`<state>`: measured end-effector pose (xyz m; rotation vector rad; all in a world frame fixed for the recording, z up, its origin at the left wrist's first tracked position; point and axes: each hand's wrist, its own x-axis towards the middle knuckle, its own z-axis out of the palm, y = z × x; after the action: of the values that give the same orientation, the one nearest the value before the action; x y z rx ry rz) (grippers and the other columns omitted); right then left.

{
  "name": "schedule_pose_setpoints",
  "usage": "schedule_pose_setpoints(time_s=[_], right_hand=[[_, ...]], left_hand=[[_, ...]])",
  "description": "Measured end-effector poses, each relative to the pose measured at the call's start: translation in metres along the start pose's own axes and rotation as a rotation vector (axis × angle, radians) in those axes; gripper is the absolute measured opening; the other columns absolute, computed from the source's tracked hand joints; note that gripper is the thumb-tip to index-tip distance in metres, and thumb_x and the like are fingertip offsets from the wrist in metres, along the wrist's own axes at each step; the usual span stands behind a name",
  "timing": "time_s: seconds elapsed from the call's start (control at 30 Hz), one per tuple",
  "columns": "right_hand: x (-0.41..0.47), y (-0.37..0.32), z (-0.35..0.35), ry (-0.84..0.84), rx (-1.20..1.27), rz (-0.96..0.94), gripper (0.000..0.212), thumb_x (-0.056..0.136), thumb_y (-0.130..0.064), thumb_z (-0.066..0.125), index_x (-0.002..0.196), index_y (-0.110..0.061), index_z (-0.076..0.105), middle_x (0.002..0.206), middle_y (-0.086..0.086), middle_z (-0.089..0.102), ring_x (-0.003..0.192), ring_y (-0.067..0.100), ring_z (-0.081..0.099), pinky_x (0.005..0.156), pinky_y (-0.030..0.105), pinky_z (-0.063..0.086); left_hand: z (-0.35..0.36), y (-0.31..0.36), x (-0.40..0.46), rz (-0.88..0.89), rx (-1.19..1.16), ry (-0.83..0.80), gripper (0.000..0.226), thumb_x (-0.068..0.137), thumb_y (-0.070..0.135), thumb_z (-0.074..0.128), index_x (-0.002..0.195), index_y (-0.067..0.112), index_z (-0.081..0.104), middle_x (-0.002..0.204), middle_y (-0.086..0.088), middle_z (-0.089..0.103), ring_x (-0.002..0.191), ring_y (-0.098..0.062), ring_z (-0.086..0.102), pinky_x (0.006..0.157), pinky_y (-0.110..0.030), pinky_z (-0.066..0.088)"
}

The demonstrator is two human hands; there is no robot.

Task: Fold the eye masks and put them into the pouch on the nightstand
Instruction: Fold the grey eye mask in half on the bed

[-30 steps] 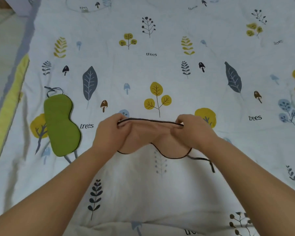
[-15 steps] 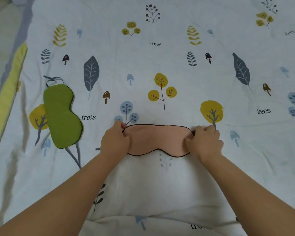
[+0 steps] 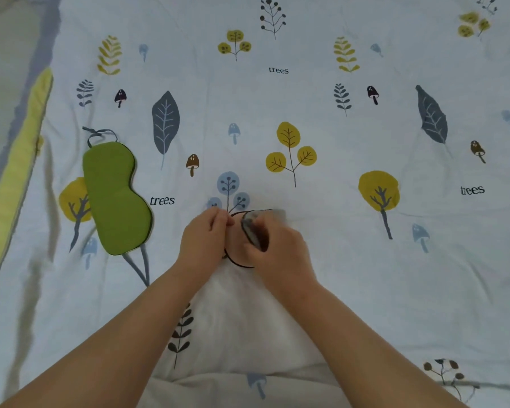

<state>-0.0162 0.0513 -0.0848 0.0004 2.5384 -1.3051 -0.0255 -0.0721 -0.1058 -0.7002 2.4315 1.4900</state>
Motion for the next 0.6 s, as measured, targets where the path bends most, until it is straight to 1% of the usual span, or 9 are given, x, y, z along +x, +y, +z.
schedule_pose_setpoints(time_s=[0.1,0.17,0.23,0.3,0.4,0.43,0.5,0.57,0.6], right_hand=[[0.000,0.003,0.014,-0.155,-0.023,-0.018,0.016,0.086,-0.024,0.058,0.101,-0.019,0.064,0.092,-0.002,0.069,0.082,0.015,0.062,0.072,0.027,0.050],[-0.001,0.004,0.013,-0.209,-0.006,-0.020,0.020,0.087,-0.017,0.054,0.102,-0.018,0.067,0.098,0.002,0.072,0.088,0.019,0.064,0.081,0.036,0.053],[-0.001,0.009,0.008,-0.100,-0.039,-0.003,0.025,0.085,-0.012,0.050,0.103,-0.016,0.067,0.102,0.005,0.071,0.094,0.021,0.061,0.085,0.035,0.050],[0.003,0.017,0.001,0.047,-0.141,0.078,0.031,0.088,-0.012,0.046,0.116,-0.014,0.058,0.116,0.008,0.061,0.108,0.023,0.051,0.090,0.031,0.040],[0.011,0.025,-0.004,0.063,-0.059,0.301,0.040,0.093,-0.025,0.043,0.131,-0.014,0.040,0.126,0.010,0.052,0.114,0.027,0.049,0.094,0.038,0.041],[0.014,0.026,-0.005,0.034,0.014,0.347,0.040,0.093,-0.028,0.044,0.130,-0.015,0.040,0.122,0.009,0.055,0.109,0.027,0.052,0.092,0.041,0.045],[0.015,0.027,-0.006,0.034,0.110,0.370,0.025,0.091,-0.029,0.049,0.112,-0.016,0.049,0.097,0.003,0.062,0.090,0.025,0.057,0.079,0.044,0.053],[0.016,0.032,-0.008,0.132,0.089,0.371,0.009,0.091,-0.025,0.050,0.095,-0.018,0.047,0.075,-0.005,0.054,0.077,0.025,0.056,0.071,0.047,0.055],[0.016,0.034,-0.008,0.166,0.058,0.378,0.007,0.091,-0.023,0.048,0.093,-0.018,0.043,0.074,-0.004,0.053,0.076,0.026,0.057,0.071,0.048,0.054]], left_hand=[[-0.002,0.002,0.001,-0.122,-0.132,-0.056,0.031,0.091,0.032,0.042,0.074,0.013,0.061,0.083,-0.019,0.064,0.081,-0.037,0.059,0.080,-0.047,0.052],[-0.003,-0.001,0.002,-0.104,-0.084,-0.103,0.016,0.086,0.027,0.053,0.078,0.015,0.059,0.079,-0.012,0.063,0.075,-0.027,0.058,0.075,-0.041,0.052],[-0.003,-0.005,0.003,-0.083,-0.038,-0.122,0.002,0.083,0.016,0.058,0.084,0.016,0.059,0.081,-0.009,0.064,0.075,-0.023,0.058,0.070,-0.038,0.052],[-0.002,-0.008,0.005,-0.077,-0.037,-0.101,0.004,0.084,0.013,0.056,0.086,0.017,0.057,0.082,-0.006,0.064,0.072,-0.019,0.058,0.063,-0.029,0.050],[0.001,-0.008,0.006,-0.047,-0.089,-0.084,0.010,0.087,0.015,0.053,0.080,0.021,0.055,0.077,-0.001,0.062,0.063,-0.012,0.054,0.055,-0.023,0.044],[0.003,-0.007,0.006,-0.040,-0.121,-0.102,0.015,0.088,0.016,0.053,0.076,0.024,0.053,0.074,-0.002,0.061,0.060,-0.012,0.052,0.053,-0.023,0.044],[0.006,-0.004,0.005,-0.032,-0.138,-0.131,0.017,0.088,0.018,0.053,0.074,0.027,0.052,0.069,-0.005,0.060,0.057,-0.015,0.051,0.051,-0.026,0.045],[0.010,-0.003,0.005,0.009,0.009,-0.096,0.006,0.087,0.020,0.054,0.081,0.021,0.053,0.074,-0.008,0.062,0.063,-0.020,0.054,0.056,-0.031,0.047],[0.011,-0.003,0.005,0.041,0.149,-0.037,0.002,0.087,0.019,0.054,0.087,0.017,0.053,0.080,-0.008,0.064,0.067,-0.022,0.057,0.061,-0.033,0.048]])
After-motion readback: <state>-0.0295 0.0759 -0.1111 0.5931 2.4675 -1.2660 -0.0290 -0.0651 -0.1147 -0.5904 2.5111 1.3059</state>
